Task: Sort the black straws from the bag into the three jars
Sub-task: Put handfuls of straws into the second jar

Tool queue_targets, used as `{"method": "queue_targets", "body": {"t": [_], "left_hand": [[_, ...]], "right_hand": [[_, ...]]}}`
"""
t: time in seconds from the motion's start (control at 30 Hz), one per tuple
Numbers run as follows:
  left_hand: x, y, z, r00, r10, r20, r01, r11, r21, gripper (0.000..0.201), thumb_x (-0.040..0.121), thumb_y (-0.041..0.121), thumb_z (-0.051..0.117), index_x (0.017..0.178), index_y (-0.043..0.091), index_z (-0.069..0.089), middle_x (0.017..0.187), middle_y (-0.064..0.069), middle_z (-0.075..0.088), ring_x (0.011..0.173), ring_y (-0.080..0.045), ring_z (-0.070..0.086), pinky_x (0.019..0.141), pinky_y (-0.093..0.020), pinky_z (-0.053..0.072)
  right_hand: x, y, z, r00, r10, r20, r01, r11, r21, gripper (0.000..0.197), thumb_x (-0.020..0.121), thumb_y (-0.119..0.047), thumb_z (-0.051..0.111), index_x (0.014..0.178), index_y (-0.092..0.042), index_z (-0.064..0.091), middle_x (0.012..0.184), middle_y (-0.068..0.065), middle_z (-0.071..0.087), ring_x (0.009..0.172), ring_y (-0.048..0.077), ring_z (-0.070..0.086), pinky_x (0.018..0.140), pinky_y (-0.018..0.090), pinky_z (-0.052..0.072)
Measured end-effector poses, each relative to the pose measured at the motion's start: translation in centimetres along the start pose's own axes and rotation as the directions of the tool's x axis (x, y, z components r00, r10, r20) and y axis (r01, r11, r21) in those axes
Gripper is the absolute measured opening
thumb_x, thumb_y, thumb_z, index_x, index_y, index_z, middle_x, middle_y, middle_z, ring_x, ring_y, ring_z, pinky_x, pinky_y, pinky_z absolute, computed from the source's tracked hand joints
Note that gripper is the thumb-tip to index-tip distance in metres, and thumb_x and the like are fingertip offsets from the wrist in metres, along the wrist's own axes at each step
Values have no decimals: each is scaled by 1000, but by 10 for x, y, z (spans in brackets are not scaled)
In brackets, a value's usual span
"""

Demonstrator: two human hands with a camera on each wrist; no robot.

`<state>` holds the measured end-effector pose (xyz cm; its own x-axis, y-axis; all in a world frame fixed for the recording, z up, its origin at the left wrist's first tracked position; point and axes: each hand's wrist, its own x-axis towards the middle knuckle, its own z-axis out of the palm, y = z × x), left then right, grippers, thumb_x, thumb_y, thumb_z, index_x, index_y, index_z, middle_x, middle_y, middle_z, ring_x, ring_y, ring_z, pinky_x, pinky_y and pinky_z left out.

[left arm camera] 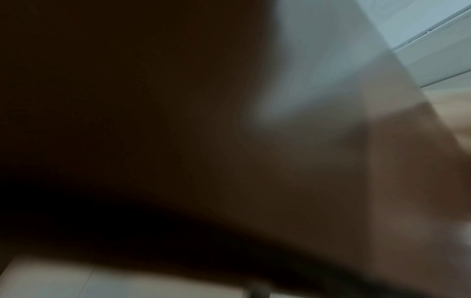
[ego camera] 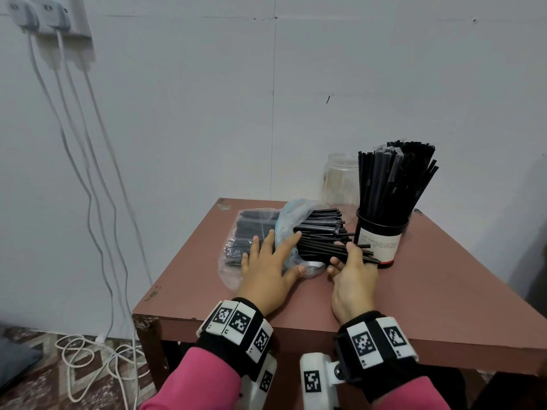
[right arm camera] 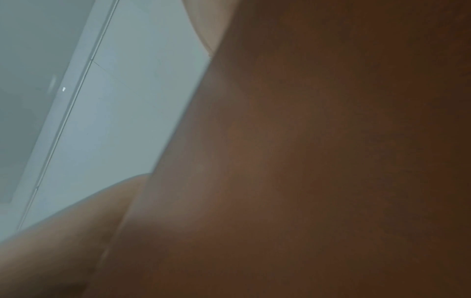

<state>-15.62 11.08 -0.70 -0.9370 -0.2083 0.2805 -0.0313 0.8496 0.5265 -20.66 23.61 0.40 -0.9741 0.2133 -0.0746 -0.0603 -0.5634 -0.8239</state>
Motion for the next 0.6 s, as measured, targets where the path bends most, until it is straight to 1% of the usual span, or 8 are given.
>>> {"method": "queue_targets", "body": {"t": [0.07,0.17,0.23,0.3,0.4,0.47,0.53,0.6], "left_hand": [[0,0,0,1000,-3,-5,3,1000,4,59,95,49,48,145,53,17,162,4,5,148,-25,-9,117,-52,0],[0,0,0,1000,0,2,0,1000,21,58,95,49,47,145,53,18,162,3,4,148,-25,-9,117,-52,0],[-1,1,-1,1000,4,11,-4,999,36,57,95,50,47,144,55,18,162,3,3,148,-26,-10,116,-52,-1],[-1,1,0,1000,4,14,-4,999,45,56,95,51,46,144,55,18,162,3,2,148,-26,-10,116,-52,-1],[0,0,1,1000,-8,2,7,999,37,58,95,50,46,146,50,18,162,3,3,148,-25,-10,117,-51,-1],[0,-1,2,1000,-14,-13,14,1000,14,59,95,49,47,147,47,19,162,4,5,148,-24,-8,117,-52,0],[0,-1,2,1000,-16,-26,15,1000,-8,60,95,49,48,148,45,19,162,5,6,148,-23,-8,118,-51,0],[-1,0,1,999,-16,-33,15,1000,-26,61,95,49,48,148,45,19,162,6,6,148,-22,-9,117,-51,-2]], "right_hand": [[-1,-1,0,1000,-1,6,1,1000,17,18,97,-16,52,80,-15,60,72,-3,64,51,6,52,37,17,37],[-1,2,-1,997,-20,76,20,1000,2,13,94,-21,60,83,-15,62,70,-3,63,51,5,52,38,17,36],[-3,3,-1,989,-25,145,30,999,-28,8,91,-17,65,84,-14,64,66,-4,61,52,4,51,40,17,36],[-5,3,-1,983,-13,182,21,999,-41,9,92,-15,63,83,-14,66,65,-5,62,51,4,51,41,16,36],[-3,3,0,991,-55,123,57,998,-15,21,96,-19,58,78,-13,66,66,-6,65,47,4,47,39,16,34],[-1,4,0,994,-77,78,75,997,22,21,96,-20,57,77,-12,64,67,-5,63,49,5,46,39,16,35],[-2,4,-1,992,-59,114,57,998,19,17,94,-17,60,78,-13,63,63,-6,61,48,3,49,40,16,37],[-3,5,0,985,-46,167,50,999,-16,13,93,-13,61,81,-11,63,67,-3,62,48,2,52,41,15,38]]}}
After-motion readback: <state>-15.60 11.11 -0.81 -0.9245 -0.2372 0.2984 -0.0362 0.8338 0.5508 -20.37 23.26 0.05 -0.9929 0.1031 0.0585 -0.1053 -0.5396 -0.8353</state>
